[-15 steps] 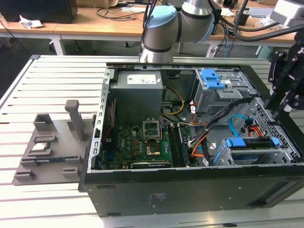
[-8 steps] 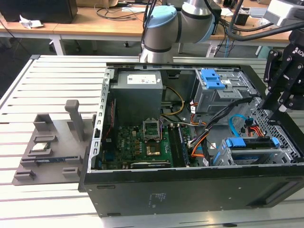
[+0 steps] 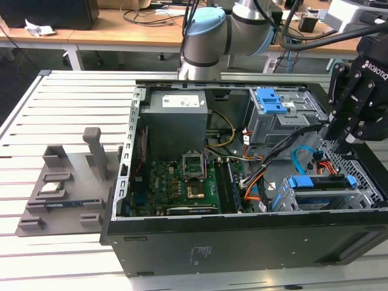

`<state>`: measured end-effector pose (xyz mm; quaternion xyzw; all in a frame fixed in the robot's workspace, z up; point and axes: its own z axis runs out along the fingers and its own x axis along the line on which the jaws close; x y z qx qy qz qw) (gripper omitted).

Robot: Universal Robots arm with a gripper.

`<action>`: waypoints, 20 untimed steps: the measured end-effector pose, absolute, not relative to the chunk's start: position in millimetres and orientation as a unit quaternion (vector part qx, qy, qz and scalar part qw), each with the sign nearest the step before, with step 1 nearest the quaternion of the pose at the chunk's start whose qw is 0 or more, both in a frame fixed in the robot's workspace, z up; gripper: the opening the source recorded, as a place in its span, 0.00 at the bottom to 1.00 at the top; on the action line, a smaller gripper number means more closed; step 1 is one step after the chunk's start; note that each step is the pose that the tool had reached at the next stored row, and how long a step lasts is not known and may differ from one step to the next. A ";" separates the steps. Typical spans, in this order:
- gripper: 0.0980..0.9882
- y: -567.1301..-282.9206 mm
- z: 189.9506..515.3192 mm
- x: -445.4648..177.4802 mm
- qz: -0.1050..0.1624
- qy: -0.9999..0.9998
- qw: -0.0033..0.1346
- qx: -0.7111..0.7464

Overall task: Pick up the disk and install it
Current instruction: 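Insert the second disk wire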

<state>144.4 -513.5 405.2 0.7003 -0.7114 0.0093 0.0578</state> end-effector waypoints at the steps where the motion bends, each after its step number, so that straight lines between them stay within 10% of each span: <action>1: 0.30 -513.1 396.2 142.8 0.009 -0.710 0.058 0.702; 20: 0.30 -499.1 373.3 142.7 0.010 -0.705 0.058 0.706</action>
